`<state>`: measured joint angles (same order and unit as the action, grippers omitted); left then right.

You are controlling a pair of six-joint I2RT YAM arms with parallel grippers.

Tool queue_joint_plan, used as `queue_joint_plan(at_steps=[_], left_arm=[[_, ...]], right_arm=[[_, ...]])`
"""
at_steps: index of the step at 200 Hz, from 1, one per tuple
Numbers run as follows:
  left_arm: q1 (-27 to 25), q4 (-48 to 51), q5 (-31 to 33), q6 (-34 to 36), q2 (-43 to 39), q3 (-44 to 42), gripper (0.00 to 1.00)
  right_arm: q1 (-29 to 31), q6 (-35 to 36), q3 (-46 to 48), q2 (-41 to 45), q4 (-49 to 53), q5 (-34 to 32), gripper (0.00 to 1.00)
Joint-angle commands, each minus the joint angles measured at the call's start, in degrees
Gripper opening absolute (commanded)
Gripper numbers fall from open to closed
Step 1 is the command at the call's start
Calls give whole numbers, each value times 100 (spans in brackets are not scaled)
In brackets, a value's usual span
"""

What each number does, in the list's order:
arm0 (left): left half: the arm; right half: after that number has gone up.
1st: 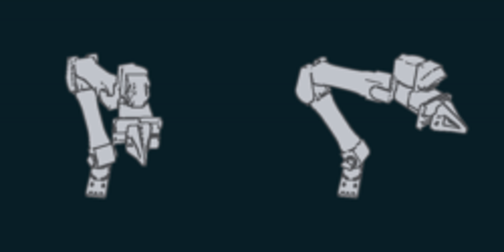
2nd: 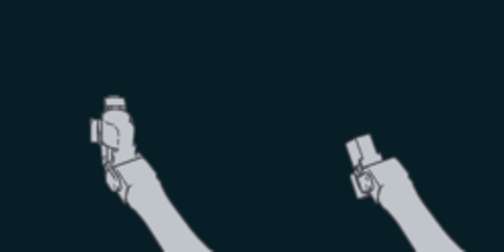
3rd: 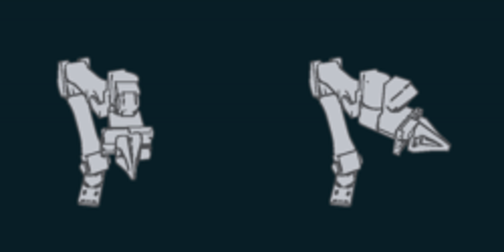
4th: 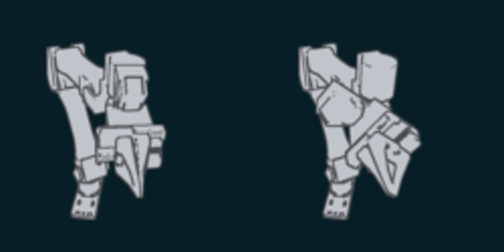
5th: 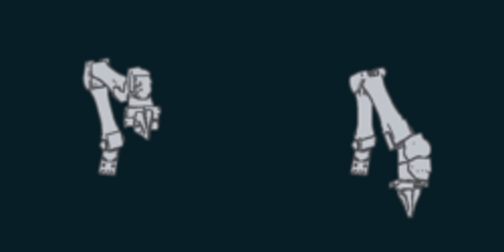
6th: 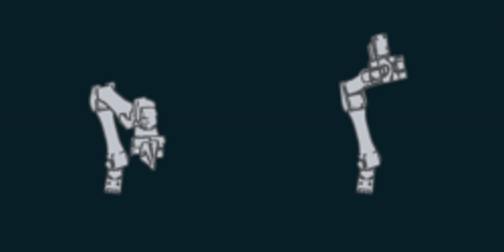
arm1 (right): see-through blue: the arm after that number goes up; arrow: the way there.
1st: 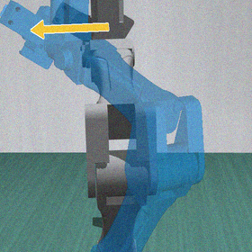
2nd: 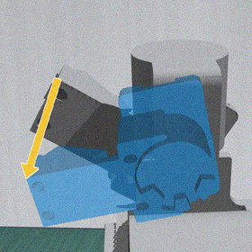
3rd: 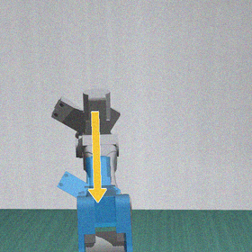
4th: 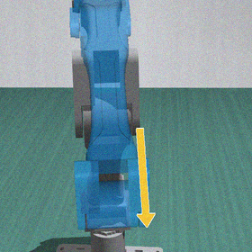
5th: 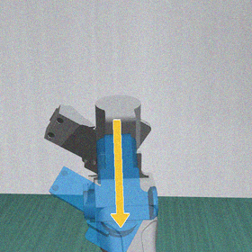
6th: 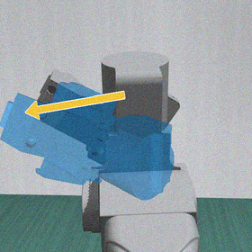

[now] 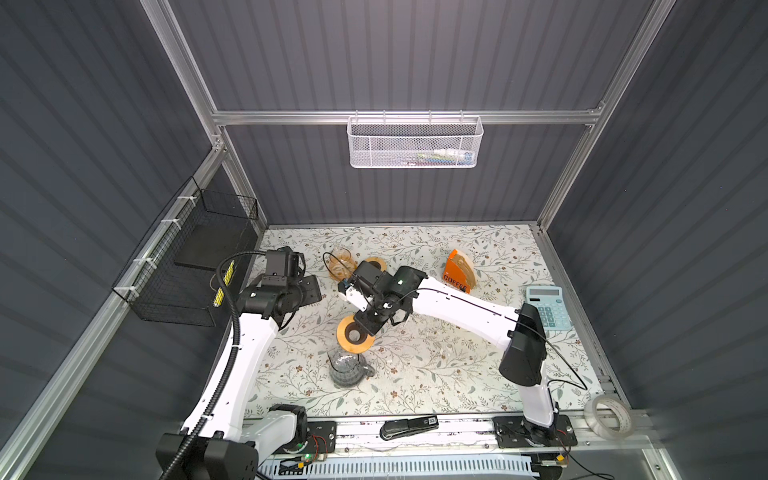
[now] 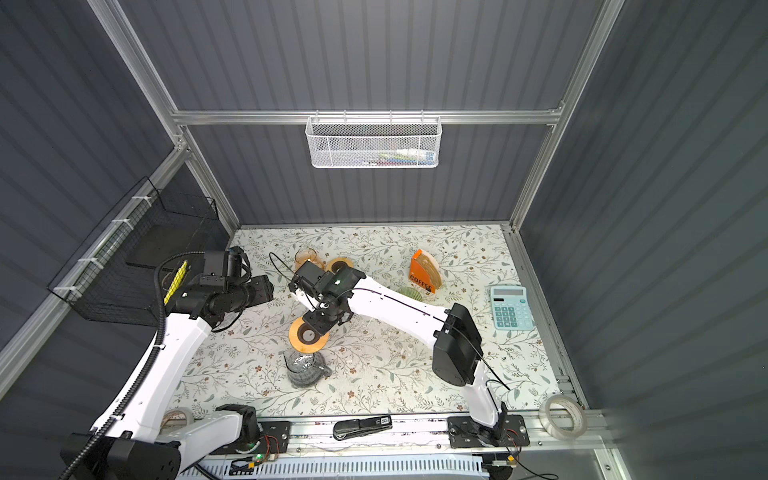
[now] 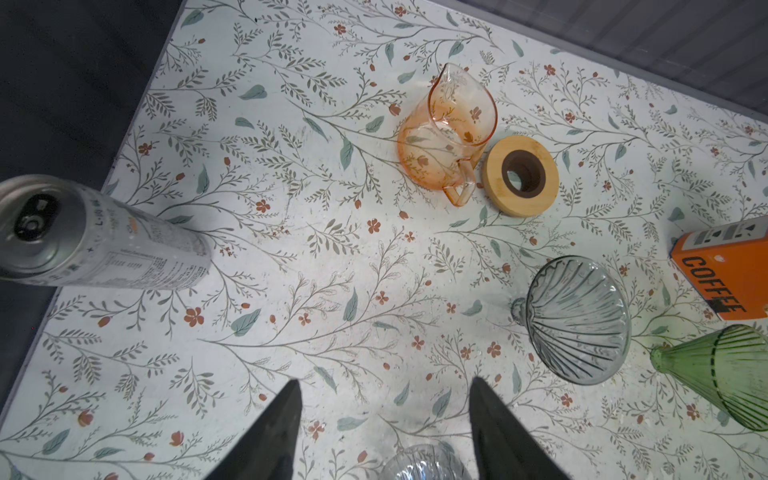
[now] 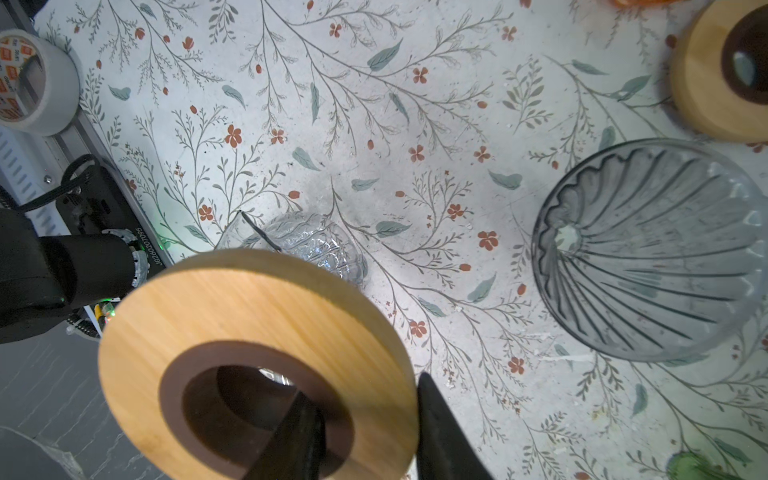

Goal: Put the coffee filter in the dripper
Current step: 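Carry the wooden ring stand over the clear glass pitcher with the right gripper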

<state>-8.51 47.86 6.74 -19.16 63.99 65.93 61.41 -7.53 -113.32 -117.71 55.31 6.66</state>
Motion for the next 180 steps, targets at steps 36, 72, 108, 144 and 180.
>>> queue_joint_plan(at_steps=[36, 72, 108, 144, 180], left_arm=[[34, 503, 153, -27, -322, 115, 65], [34, 714, 196, 17, -401, 214, 65], [34, 751, 209, 9, -519, 229, 65], [34, 775, 173, 0, -594, 211, 66], [34, 780, 152, 9, -669, 201, 66]], right_arm=[[222, -109, -200, -186, -61, 293, 19], [271, -179, -174, -247, -69, 327, 19], [343, -205, -137, -346, -150, 230, 20], [390, -240, -200, -435, -153, 205, 22], [403, -310, -216, -539, -171, 204, 22]])
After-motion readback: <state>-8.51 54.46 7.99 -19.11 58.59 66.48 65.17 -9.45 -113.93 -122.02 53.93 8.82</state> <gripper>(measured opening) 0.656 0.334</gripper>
